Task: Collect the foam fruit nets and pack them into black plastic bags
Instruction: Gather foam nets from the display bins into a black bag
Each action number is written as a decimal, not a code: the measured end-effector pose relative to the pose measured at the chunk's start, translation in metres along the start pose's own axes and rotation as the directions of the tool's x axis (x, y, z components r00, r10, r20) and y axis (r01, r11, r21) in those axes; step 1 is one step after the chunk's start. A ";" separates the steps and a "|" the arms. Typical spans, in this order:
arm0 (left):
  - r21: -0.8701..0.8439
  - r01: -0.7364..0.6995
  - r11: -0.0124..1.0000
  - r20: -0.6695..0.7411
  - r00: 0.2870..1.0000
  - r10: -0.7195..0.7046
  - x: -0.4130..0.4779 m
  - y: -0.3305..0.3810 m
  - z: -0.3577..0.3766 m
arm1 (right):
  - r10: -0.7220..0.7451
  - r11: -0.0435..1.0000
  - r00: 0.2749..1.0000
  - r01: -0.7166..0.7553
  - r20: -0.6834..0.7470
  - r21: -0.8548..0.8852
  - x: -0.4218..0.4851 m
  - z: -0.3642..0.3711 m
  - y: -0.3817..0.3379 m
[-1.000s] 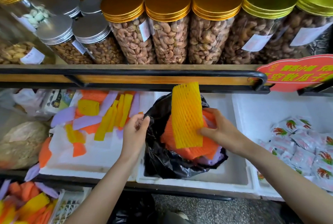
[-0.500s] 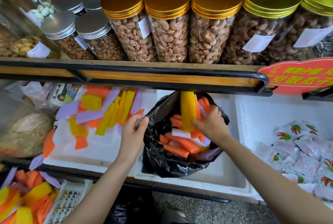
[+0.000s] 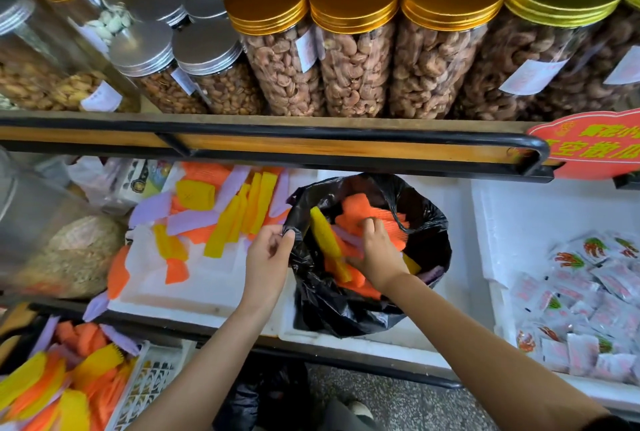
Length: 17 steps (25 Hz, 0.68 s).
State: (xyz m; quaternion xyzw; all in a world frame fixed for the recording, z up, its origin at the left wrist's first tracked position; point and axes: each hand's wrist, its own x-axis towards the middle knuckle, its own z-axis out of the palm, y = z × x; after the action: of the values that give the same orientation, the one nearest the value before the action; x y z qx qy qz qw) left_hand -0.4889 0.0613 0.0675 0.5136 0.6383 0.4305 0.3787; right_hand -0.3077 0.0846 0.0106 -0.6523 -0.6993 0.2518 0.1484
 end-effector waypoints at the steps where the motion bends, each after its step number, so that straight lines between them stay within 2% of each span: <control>1: -0.002 -0.005 1.000 0.014 1.000 0.005 0.002 -0.003 -0.003 | -0.021 0.999 0.999 0.019 0.046 0.036 -0.002 -0.003 -0.003; 3: -0.014 -0.018 1.000 0.060 0.998 0.019 0.006 -0.008 -0.008 | -0.023 0.996 0.993 0.013 0.117 0.085 -0.007 -0.006 -0.007; 4: -0.022 -0.023 0.999 0.090 0.996 0.025 0.007 -0.010 -0.012 | -0.014 0.995 0.995 0.005 0.097 0.098 -0.010 -0.007 -0.011; 5: -0.034 -0.023 0.999 0.129 0.991 0.028 0.008 -0.012 -0.016 | -0.011 0.995 1.000 0.008 0.024 0.099 -0.012 -0.010 -0.018; 7: -0.067 -0.029 0.997 0.216 0.975 0.043 0.012 -0.017 -0.032 | -0.034 0.994 0.970 0.057 -0.242 0.091 -0.018 -0.016 -0.042; 9: -0.023 -0.096 0.995 0.267 0.959 0.098 0.018 -0.030 -0.056 | -0.149 0.979 0.857 0.199 -0.494 0.050 -0.024 -0.024 -0.079; 10: 0.037 -0.156 0.987 0.281 0.950 0.139 0.023 -0.042 -0.071 | -0.224 0.961 0.804 0.276 -0.551 0.011 -0.025 -0.024 -0.100; 12: 0.193 -0.283 0.940 0.297 0.930 0.219 0.037 -0.077 -0.112 | -0.355 0.917 0.773 0.398 -0.526 -0.033 -0.019 -0.009 -0.138; 14: 0.359 -0.358 0.862 0.323 0.914 0.245 0.054 -0.116 -0.156 | -0.378 0.915 0.830 0.401 -0.409 -0.032 -0.004 0.023 -0.160; 17: 0.498 -0.308 0.810 0.266 0.944 0.195 0.082 -0.160 -0.215 | -0.169 0.983 0.971 0.179 -0.167 0.047 0.031 0.086 -0.176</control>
State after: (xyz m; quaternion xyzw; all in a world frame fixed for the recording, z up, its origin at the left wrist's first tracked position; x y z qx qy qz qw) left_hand -0.7555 0.0907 -0.0126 0.7197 0.6166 0.2280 0.2233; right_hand -0.5043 0.0981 0.0315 -0.6021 -0.7312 0.2051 0.2465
